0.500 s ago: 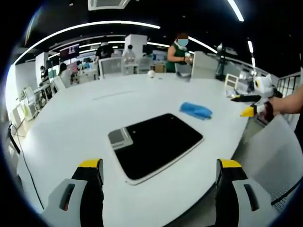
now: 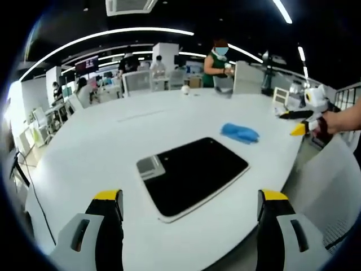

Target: Wipe the mirror surface with the cleaning cloth until all visible marks leave the cleaned area.

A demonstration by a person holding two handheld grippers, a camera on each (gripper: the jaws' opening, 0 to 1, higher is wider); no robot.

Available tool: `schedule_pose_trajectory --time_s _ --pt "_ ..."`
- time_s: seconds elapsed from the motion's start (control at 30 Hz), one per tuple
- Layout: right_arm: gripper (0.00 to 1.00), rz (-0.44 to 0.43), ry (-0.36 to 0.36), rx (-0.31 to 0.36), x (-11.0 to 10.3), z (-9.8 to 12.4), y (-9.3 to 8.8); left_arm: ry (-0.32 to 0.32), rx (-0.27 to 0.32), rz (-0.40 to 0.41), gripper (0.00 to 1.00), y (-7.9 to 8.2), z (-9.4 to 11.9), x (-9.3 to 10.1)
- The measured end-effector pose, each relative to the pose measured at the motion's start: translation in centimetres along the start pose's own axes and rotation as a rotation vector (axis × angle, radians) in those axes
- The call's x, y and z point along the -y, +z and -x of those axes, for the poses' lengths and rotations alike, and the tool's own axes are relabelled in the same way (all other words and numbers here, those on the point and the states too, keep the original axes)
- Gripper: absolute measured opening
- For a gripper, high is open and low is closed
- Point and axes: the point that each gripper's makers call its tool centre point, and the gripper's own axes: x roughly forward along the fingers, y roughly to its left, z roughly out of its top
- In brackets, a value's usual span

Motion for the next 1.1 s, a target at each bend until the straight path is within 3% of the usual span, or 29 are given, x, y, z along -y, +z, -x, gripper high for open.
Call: schedule_pose_trajectory --time_s 0.2,0.37,0.83,1.1 --pt "0.97 -0.004 0.017 -0.022 -0.8 -0.3 -0.8 0.039 -0.002 0.017 1.0 -0.3 0.1 -1.3" --pt "0.98 -0.006 0.012 -0.023 -0.8 -0.2 -0.8 0.014 -0.008 -0.003 0.99 -0.4 -0.2 -0.6" --pt "1.0 -0.031 -0.004 -0.004 0.0 0.0 -0.1 0.022 -0.019 -0.008 0.99 -0.7 -0.3 -0.9" --pt "1.0 -0.046 0.0 0.008 0.8 -0.1 2.1 0.022 -0.022 0.008 0.99 -0.9 -0.3 -1.0"
